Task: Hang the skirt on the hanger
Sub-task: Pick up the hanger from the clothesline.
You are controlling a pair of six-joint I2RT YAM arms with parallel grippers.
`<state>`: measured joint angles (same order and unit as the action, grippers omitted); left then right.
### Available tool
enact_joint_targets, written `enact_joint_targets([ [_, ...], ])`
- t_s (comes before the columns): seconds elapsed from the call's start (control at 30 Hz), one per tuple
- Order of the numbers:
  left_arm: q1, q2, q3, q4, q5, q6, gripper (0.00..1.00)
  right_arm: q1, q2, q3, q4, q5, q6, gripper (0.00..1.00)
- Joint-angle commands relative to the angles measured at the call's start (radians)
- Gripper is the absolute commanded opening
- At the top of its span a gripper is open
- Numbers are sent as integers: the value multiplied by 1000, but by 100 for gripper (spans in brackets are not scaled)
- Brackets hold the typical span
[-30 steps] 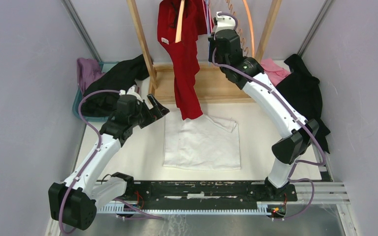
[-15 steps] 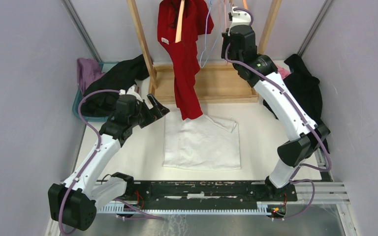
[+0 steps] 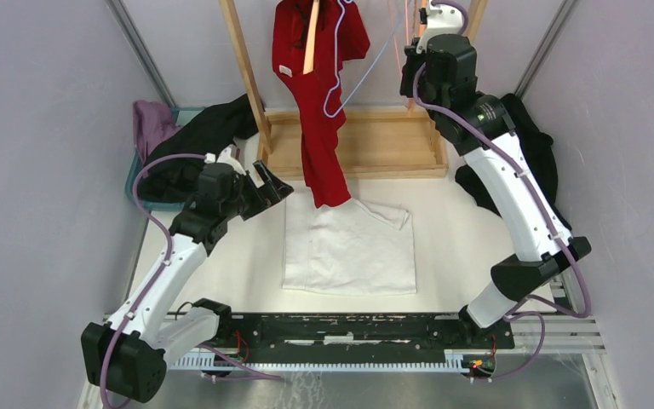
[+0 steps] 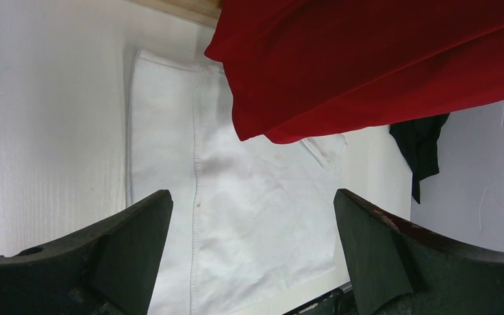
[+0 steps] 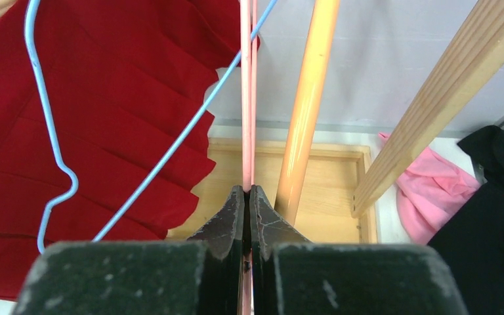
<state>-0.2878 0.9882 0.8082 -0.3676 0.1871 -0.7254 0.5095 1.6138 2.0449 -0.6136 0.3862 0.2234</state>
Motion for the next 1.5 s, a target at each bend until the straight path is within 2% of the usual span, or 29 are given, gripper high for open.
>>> enact_joint_targets([
  [0.0,-1,-25,54,7,18,20,99,-4,50,115,-86,36,-15,1],
  [0.13,-1,-23,63,9,26,18,99,-4,119,158,-150,75,-11,1],
  [0.4,-1,-33,88,-11,22,23,99,-3,172,145,-172,270,-14,1],
  [0.6,-1,-28,99,-13,28,23,99,-23,169,149,-146,282,-14,1],
  [0.67,-3,-31,102,-14,28,23,99,-28,153,134,-130,241,-10,1],
  [0.9,-1,-32,97,-10,31,21,99,-28,17,-75,44,-42,-12,1],
  [1.17,-1,-42,82,-2,31,16,99,-25,-65,-145,134,-95,-50,1],
  [1.33,-1,-43,72,5,32,11,99,-18,-143,-243,237,-123,-67,1],
  [1.47,-2,-45,71,6,32,10,99,-7,-206,-304,253,-128,-68,1],
])
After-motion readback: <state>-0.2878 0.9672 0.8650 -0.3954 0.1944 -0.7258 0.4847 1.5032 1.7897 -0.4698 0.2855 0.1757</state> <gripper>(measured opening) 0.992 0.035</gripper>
